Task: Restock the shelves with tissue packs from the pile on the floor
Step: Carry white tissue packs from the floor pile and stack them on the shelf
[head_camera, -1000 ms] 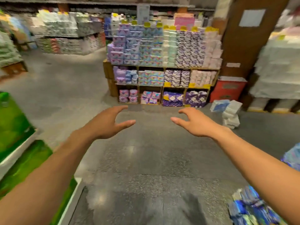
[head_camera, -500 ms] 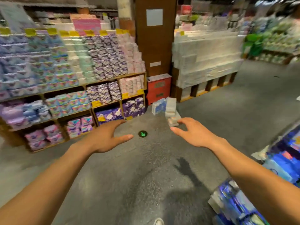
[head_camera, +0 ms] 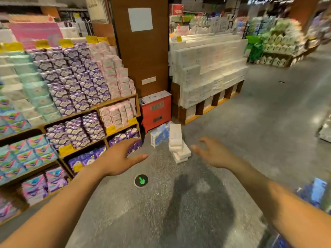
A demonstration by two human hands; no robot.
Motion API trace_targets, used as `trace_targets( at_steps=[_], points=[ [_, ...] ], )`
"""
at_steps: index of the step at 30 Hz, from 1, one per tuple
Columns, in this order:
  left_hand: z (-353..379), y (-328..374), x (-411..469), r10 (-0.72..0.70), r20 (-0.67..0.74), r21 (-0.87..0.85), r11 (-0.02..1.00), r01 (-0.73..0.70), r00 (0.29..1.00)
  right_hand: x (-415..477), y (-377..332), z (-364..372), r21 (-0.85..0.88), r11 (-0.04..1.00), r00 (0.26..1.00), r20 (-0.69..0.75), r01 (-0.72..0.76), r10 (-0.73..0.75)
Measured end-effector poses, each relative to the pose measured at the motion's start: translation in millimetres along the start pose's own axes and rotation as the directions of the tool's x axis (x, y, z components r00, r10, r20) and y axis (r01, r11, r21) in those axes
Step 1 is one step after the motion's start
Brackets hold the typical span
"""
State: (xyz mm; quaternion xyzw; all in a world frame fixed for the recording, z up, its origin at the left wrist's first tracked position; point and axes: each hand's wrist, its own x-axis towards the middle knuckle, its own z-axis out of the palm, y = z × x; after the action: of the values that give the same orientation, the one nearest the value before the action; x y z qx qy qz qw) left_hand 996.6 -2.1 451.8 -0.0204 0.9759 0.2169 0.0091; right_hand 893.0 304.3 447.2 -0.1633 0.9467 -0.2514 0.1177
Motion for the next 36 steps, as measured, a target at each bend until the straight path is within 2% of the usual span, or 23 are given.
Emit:
trace_targets(
  at_steps=[5,10,15,19,25,29,32,36],
  points=[
    [-6,-44,185,0.150,0.049,0.022,0.988,-0.151,0.988,168,4,7,-0.037,0.999,0.999,-0.033,-0.038,0.036],
    [-30,-68,381,0.235,0.145,0.088,0.964,-0.249,0.961,311,1,-22,-0.002,0.993,0.992,-0.041,-0.116,0.116],
    [-30,-69,547,0.337,0.249,0.072,0.929,-0.364,0.908,427,36,-49,0.088,0.977,0.972,-0.116,-0.193,0.202],
    [2,-80,682,0.355,0.310,0.044,0.921,-0.386,0.882,526,86,-51,0.137,0.924,0.924,-0.091,-0.357,0.370],
    [47,-92,861,0.342,0.412,0.040,0.919,-0.392,0.845,679,158,-43,0.266,0.834,0.852,-0.075,-0.484,0.519],
    [68,-98,960,0.351,0.466,0.071,0.900,-0.430,0.812,750,183,-35,0.309,0.766,0.802,-0.013,-0.564,0.597],
    [89,-99,1024,0.360,0.504,0.083,0.885,-0.458,0.785,792,202,-24,0.309,0.723,0.756,-0.023,-0.617,0.655],
    [122,-109,1093,0.426,0.587,-0.034,0.862,-0.506,0.688,839,221,2,0.367,0.617,0.651,-0.039,-0.696,0.758]
  ],
)
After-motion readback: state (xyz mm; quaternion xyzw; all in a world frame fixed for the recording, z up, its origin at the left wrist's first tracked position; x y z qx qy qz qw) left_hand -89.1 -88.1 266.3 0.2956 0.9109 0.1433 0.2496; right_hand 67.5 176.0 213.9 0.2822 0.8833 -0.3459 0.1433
